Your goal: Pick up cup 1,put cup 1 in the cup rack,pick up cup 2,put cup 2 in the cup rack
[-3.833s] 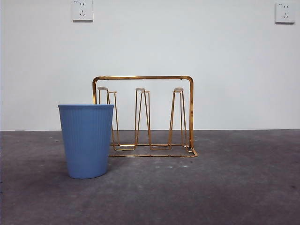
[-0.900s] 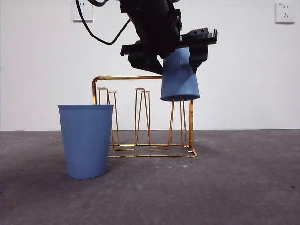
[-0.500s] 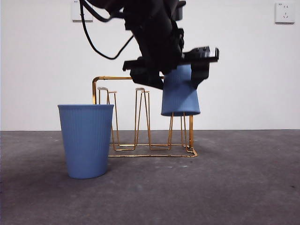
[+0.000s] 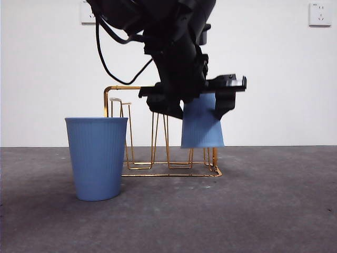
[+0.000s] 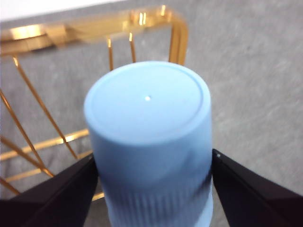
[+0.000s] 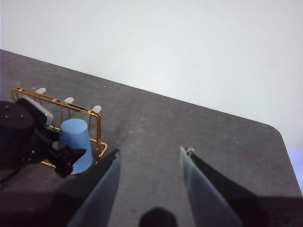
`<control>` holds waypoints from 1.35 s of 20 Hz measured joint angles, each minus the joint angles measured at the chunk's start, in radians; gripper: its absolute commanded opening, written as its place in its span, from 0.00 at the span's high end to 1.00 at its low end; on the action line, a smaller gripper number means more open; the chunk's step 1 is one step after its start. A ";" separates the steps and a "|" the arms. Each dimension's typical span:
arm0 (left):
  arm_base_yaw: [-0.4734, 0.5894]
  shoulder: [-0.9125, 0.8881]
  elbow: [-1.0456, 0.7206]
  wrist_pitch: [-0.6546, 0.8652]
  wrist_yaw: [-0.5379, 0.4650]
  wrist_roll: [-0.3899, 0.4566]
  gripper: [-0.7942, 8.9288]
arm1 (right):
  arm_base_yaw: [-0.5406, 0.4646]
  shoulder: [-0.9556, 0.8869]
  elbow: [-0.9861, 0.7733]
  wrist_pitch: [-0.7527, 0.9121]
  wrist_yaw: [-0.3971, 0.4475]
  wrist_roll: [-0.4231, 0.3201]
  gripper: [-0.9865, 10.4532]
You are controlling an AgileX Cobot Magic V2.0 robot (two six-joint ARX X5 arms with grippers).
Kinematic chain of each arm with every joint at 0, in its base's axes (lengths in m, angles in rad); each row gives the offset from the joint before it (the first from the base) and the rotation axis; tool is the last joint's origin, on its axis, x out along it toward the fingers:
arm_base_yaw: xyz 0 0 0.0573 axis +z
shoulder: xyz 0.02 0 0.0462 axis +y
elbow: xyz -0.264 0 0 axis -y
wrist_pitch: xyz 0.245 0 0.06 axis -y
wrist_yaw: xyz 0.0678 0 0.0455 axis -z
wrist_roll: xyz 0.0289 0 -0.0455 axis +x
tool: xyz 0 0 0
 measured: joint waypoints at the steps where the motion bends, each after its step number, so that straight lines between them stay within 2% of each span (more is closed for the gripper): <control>1: 0.001 0.012 0.000 -0.004 0.003 -0.007 0.93 | 0.000 0.000 0.000 0.000 0.000 0.000 0.72; 7: 0.001 0.021 0.008 -0.014 0.016 -0.026 0.90 | 0.000 0.000 0.000 0.000 -0.011 0.000 0.72; 8: 0.001 0.021 0.009 -0.019 0.028 -0.028 0.82 | 0.000 0.000 0.000 0.000 -0.011 0.000 0.72; 10: 0.006 0.021 0.016 -0.037 0.050 -0.037 0.59 | 0.000 0.000 0.000 0.000 -0.011 0.000 0.72; 11: 0.007 0.021 0.021 -0.050 0.053 -0.047 0.52 | 0.000 0.000 0.000 0.000 -0.011 0.000 0.72; 12: 0.007 0.021 0.021 -0.056 0.053 -0.053 0.49 | 0.000 0.000 0.000 0.000 -0.011 0.000 0.72; 18: 0.009 0.017 0.024 -0.146 0.124 -0.077 0.49 | 0.000 0.000 0.000 0.000 -0.011 0.000 0.72; 21: 0.000 0.038 0.009 -0.188 0.160 -0.096 0.42 | 0.000 0.000 0.000 0.000 -0.011 0.000 0.72; 24: 0.001 0.038 0.009 -0.196 0.171 -0.105 0.42 | 0.000 0.000 0.000 0.000 -0.016 0.000 0.72; 27: 0.002 0.038 0.009 -0.252 0.244 -0.119 0.42 | 0.000 0.000 0.000 -0.014 -0.019 0.000 0.72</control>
